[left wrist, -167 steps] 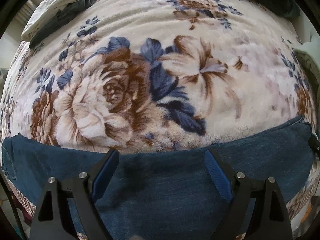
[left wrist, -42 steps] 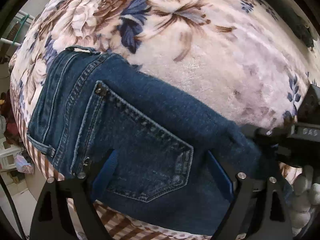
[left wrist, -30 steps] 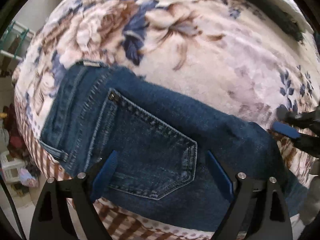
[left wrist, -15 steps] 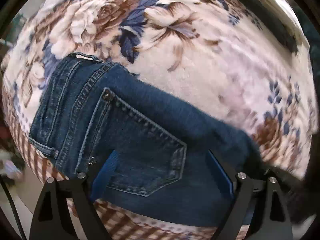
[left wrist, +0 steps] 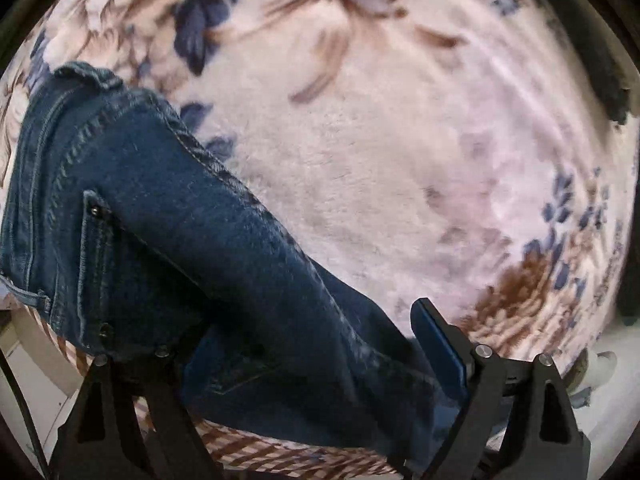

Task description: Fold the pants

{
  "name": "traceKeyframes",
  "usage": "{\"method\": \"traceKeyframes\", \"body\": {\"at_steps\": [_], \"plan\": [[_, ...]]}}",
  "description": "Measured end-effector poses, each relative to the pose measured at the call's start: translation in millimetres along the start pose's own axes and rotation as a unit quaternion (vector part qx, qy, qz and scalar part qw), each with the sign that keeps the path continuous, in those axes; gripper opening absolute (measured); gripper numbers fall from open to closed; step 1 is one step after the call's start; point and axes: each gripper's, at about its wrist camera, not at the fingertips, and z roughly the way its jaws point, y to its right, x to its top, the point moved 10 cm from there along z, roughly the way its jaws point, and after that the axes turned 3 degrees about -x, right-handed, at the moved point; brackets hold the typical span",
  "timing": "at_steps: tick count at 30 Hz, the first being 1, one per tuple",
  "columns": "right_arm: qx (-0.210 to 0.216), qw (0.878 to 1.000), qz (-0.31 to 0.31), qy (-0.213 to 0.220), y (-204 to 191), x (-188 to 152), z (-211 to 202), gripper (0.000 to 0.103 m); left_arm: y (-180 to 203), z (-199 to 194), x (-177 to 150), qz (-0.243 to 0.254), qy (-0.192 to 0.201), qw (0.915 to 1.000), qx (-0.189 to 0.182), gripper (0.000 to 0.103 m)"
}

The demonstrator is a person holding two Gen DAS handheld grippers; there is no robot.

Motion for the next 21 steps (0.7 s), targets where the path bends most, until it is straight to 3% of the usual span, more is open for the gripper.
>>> {"method": "traceKeyframes", "body": {"at_steps": [2,4,6,10,13,15,17,21], "plan": [[0.014,1.000,-0.006,-0.011,-3,-2,4,0.007,2,4,-1,0.004,0.008,0.9999,0.008,0.088],[0.033,0.999,0.006,-0.033,0,-3,7,0.007,2,6,-2,0.015,0.024,0.9992,0.028,0.072],[0.056,0.996,0.053,-0.050,12,5,9,0.011,2,9,-5,0.029,0.034,0.9983,0.038,0.066],[0.109,0.983,0.137,-0.063,35,26,8,0.019,0,8,-8,0.031,0.041,0.9983,0.026,0.065],[0.155,0.966,0.203,-0.048,53,45,-1,0.038,1,8,-8,0.028,0.040,0.9987,0.015,0.065],[0.181,0.950,0.248,-0.053,64,53,1,0.061,-10,0,-4,0.028,0.040,0.9987,0.011,0.065],[0.206,0.935,0.276,-0.083,70,56,14,0.062,-23,-4,-4,0.028,0.042,0.9987,0.005,0.065],[0.200,0.915,0.312,-0.162,76,45,55,0.062,-31,-17,-5,0.027,0.049,0.9984,-0.011,0.065]]}}
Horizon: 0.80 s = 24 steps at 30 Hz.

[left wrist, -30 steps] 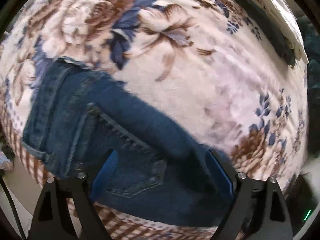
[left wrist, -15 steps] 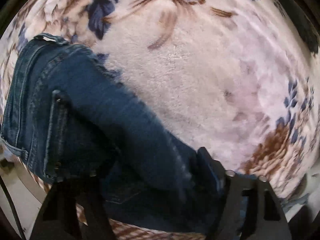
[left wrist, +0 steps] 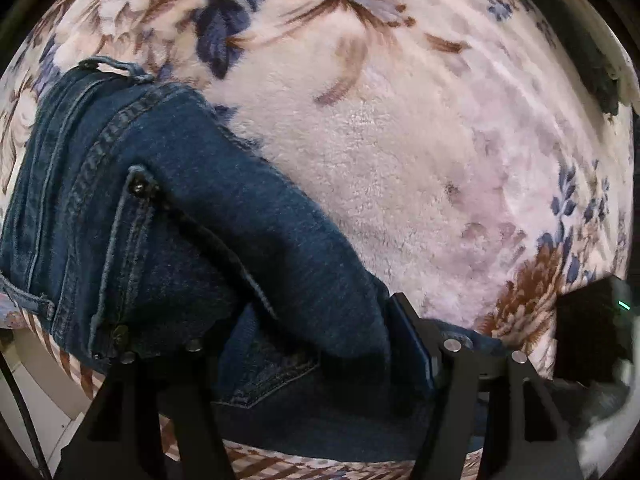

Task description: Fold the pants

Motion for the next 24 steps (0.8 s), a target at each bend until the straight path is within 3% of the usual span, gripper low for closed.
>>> {"method": "traceKeyframes", "body": {"at_steps": [6,8,10,11,12,15,17,19,22,24], "plan": [[0.093,0.993,0.058,-0.034,-9,18,43,0.062,-19,-36,-7,-0.026,0.033,0.9982,-0.043,0.065],[0.105,0.992,0.068,-0.028,-15,26,55,0.064,-31,-46,-6,-0.008,0.052,0.9983,-0.024,0.065],[0.101,0.992,0.070,-0.017,-17,31,57,0.064,-44,-47,-3,0.022,0.078,0.9962,0.031,0.065],[0.092,0.993,0.068,-0.012,-18,30,56,0.052,-53,-44,-2,0.024,0.081,0.9953,0.046,0.065],[0.082,0.995,0.062,-0.008,-18,28,53,0.030,-60,-42,-1,0.022,0.079,0.9953,0.051,0.065],[0.109,0.991,0.069,0.039,-24,35,16,0.024,-65,-27,1,0.030,0.062,0.9953,0.068,0.065],[0.138,0.982,0.088,0.093,-21,46,-26,0.023,-65,-26,6,0.024,0.061,0.9956,0.067,0.065],[0.120,0.984,0.089,0.097,-12,50,-40,0.024,-62,-22,8,0.018,0.058,0.9961,0.063,0.065],[0.091,0.991,0.082,0.051,-8,40,-28,0.026,-73,-28,8,0.013,0.056,0.9969,0.053,0.065],[0.053,0.996,0.059,0.043,-13,44,-17,0.026,-67,-27,9,0.016,0.055,0.9968,0.056,0.065]]}}
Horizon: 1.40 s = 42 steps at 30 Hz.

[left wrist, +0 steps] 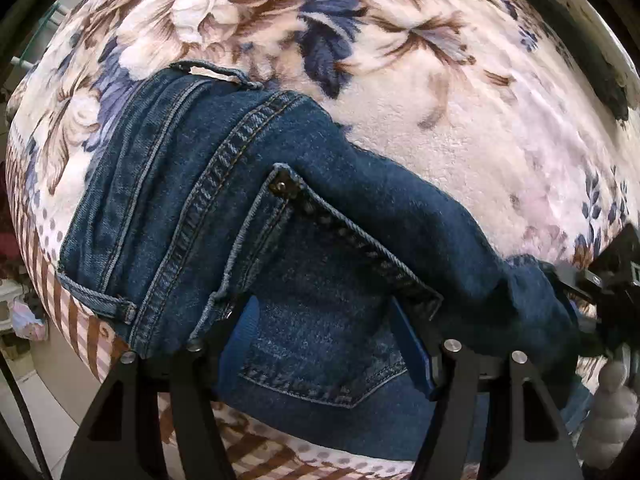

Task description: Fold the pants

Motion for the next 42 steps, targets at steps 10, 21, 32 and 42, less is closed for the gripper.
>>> {"method": "traceKeyframes", "body": {"at_steps": [10,21,32,42], "plan": [[-0.063,0.989,-0.018,0.132,-1,23,-92,0.006,12,-13,-8,-0.015,-0.002,0.9997,-0.019,0.065],[-0.292,0.933,-0.207,0.048,-2,-25,-8,0.005,15,-40,22,-0.028,0.020,0.9985,-0.043,0.065],[-0.142,0.979,-0.116,0.092,-2,-17,-75,0.043,6,-43,34,-0.046,0.021,0.9969,-0.060,0.065],[-0.287,0.927,-0.235,0.056,-7,-28,-23,0.014,38,-35,32,-0.096,-0.040,0.9864,-0.127,0.065]]}}
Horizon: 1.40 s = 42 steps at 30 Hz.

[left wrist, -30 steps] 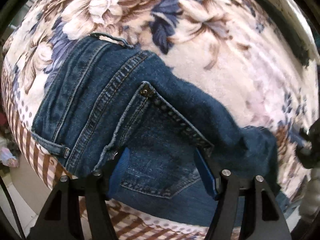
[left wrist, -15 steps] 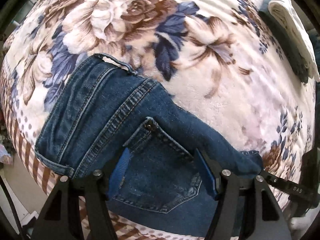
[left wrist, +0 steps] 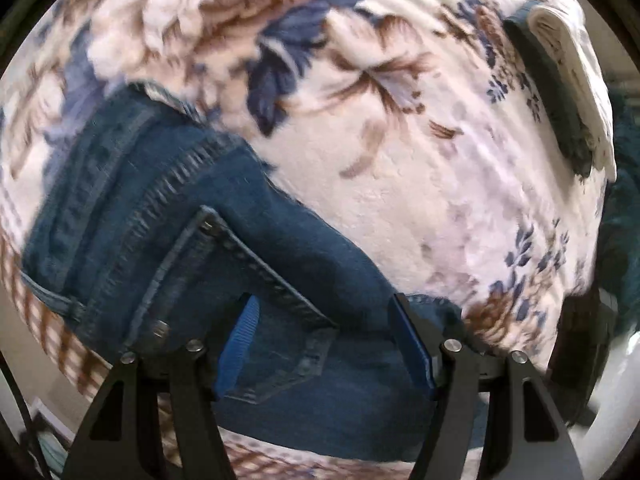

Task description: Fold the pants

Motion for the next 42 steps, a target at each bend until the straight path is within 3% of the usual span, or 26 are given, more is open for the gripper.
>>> {"method": "traceKeyframes", "body": {"at_steps": [3,6,11,13,16,20,22,24,25,27,32,35,38,42], "plan": [[0.018,0.999,0.005,0.036,-15,-20,-22,0.010,0,13,-6,-0.056,-0.045,0.9970,-0.029,0.065],[0.041,0.998,0.001,0.047,-33,-50,-35,0.008,1,22,-14,-0.080,-0.067,0.9941,-0.029,0.065],[0.075,0.996,0.006,0.052,-34,-89,-40,0.004,-5,42,-21,-0.063,-0.095,0.9933,0.023,0.064],[0.083,0.995,0.006,0.048,-47,-94,-30,0.003,-7,46,-21,-0.044,-0.092,0.9936,0.048,0.046],[0.101,0.994,0.026,0.044,-37,-96,-30,0.003,-8,45,-23,-0.026,-0.078,0.9952,0.054,0.031],[0.137,0.987,0.069,0.049,-32,-80,-36,0.006,-3,40,-30,0.004,-0.059,0.9968,0.054,0.024],[0.153,0.984,0.077,0.049,-27,-78,-46,0.013,-3,38,-33,0.003,-0.053,0.9975,0.047,0.024],[0.174,0.979,0.102,0.038,-23,-75,-45,0.052,1,36,-36,-0.006,-0.052,0.9979,0.038,0.023],[0.202,0.971,0.123,0.028,-23,-73,-41,0.059,4,36,-36,-0.009,-0.052,0.9980,0.035,0.023],[0.229,0.963,0.145,0.010,-24,-66,-29,0.061,4,36,-36,-0.016,-0.053,0.9980,0.029,0.023],[0.218,0.958,0.180,-0.058,-17,-64,10,0.061,3,35,-38,-0.025,-0.053,0.9981,0.020,0.023],[0.223,0.943,0.224,-0.107,-14,-67,32,0.061,-4,34,-32,-0.029,-0.053,0.9981,0.017,0.023],[0.247,0.924,0.261,-0.133,-14,-74,27,0.061,-3,35,-32,-0.035,-0.053,0.9979,0.012,0.023],[0.248,0.936,0.224,-0.110,-19,-79,0,0.061,-2,36,-32,-0.035,-0.056,0.9978,0.003,0.023]]}}
